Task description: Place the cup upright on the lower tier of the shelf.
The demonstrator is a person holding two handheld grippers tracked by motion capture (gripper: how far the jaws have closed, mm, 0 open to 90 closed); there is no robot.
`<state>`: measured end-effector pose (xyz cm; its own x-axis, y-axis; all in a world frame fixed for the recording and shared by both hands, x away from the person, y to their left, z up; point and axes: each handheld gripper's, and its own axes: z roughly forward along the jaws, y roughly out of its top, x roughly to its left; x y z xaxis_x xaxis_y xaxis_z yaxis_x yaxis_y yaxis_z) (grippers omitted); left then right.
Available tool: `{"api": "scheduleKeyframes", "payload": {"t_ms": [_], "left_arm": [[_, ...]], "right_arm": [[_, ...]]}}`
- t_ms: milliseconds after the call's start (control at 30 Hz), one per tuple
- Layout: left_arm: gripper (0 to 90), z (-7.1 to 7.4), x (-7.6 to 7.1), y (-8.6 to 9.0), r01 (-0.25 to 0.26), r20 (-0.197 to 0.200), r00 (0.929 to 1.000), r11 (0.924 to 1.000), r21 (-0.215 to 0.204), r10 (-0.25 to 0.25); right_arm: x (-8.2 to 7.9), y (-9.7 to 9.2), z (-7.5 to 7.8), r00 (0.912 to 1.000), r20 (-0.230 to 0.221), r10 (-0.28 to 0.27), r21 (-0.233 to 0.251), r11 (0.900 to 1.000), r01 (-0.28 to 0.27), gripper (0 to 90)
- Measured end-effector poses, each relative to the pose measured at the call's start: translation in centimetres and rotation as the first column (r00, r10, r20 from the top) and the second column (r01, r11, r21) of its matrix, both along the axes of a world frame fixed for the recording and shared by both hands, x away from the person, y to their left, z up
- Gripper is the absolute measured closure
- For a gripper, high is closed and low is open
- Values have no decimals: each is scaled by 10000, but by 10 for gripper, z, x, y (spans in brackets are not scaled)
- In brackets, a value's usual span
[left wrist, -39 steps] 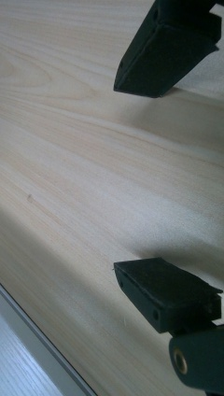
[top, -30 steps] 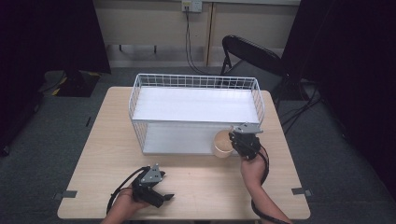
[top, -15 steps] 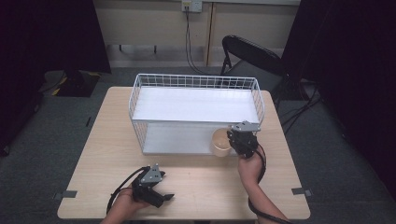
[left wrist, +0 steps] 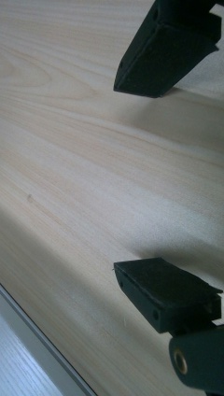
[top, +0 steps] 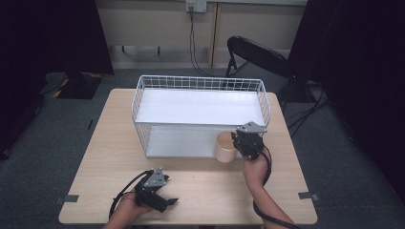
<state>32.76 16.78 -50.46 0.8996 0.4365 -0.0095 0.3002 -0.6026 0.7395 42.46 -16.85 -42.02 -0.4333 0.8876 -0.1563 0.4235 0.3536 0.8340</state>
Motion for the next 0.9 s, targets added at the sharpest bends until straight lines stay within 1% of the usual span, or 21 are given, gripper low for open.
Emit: {"api": "scheduleKeyframes", "payload": {"t_ms": [33, 67, 100, 133, 167, 200, 233, 267, 300, 333, 367, 433, 567, 600, 633, 700, 800, 900], "left_arm": [[115, 0, 0, 0, -1, -1, 10000, 10000, 1, 1], [115, 0, 0, 0, -3, -2, 10000, 10000, -2, 3], [116, 0, 0, 0, 0, -1, 10000, 10000, 1, 0], [116, 0, 0, 0, 0, 0, 10000, 10000, -1, 0], [116, 0, 0, 0, 0, 0, 10000, 10000, -1, 0], [116, 0, 0, 0, 0, -1, 10000, 10000, 2, 0], [115, 0, 0, 0, -2, 1, 10000, 10000, 1, 2], [115, 0, 0, 0, -1, -1, 10000, 10000, 2, 1], [116, 0, 0, 0, -1, -1, 10000, 10000, 2, 1], [116, 0, 0, 0, -2, -2, 10000, 10000, 0, 2], [116, 0, 0, 0, 0, 0, 10000, 10000, 2, 0], [116, 0, 0, 0, -1, -1, 10000, 10000, 2, 1], [115, 0, 0, 0, -1, -2, 10000, 10000, -1, 1], [115, 0, 0, 0, -2, -2, 10000, 10000, 2, 2], [116, 0, 0, 0, -2, -1, 10000, 10000, 1, 2], [115, 0, 0, 0, -1, -2, 10000, 10000, 3, 1], [116, 0, 0, 0, -2, 0, 10000, 10000, 1, 2], [115, 0, 0, 0, 0, -1, 10000, 10000, 2, 0]], "right_arm": [[0, 0, 1, 10000, -12, -24, 78, 10000, 24, 678], [0, 0, 1, 10000, -12, -24, 78, 10000, 24, 678], [-2, -2, 2, 10000, 16, -15, 238, 9997, 14, 615], [-2, -2, 3, 10000, -12, -8, 365, 9993, 9, 589], [-2, -2, 3, 10000, -12, -8, 365, 9993, 9, 589], [-3, -3, 3, 10000, -43, -27, 479, 9988, 29, 565], [-4, -5, 6, 9999, -123, 23, 616, 9981, -16, 500], [-4, -6, 6, 9999, -109, 63, 625, 9980, -56, 486], [-4, -6, 7, 9998, -160, 143, 696, 9975, -132, 453], [-4, -6, 7, 9998, -160, 143, 696, 9975, -132, 453], [-5, -7, 9, 9994, -292, 206, 904, 9957, -179, 412], [-6, -7, 10, 9987, -402, 329, 1063, 9939, -284, 365], [-8, -7, 13, 9978, -456, 476, 1318, 9904, -412, 307], [-8, -7, 13, 9978, -456, 476, 1318, 9904, -412, 307], [-9, -7, 14, 9973, -481, 563, 1473, 9879, -487, 283], [-10, -7, 14, 9968, -483, 632, 1525, 9868, -552, 275], [-11, -6, 13, 9947, -671, 774, 1688, 9835, -651, 205], [-14, -5, 13, 9946, -664, 797, 1615, 9845, -681, 179]]}}
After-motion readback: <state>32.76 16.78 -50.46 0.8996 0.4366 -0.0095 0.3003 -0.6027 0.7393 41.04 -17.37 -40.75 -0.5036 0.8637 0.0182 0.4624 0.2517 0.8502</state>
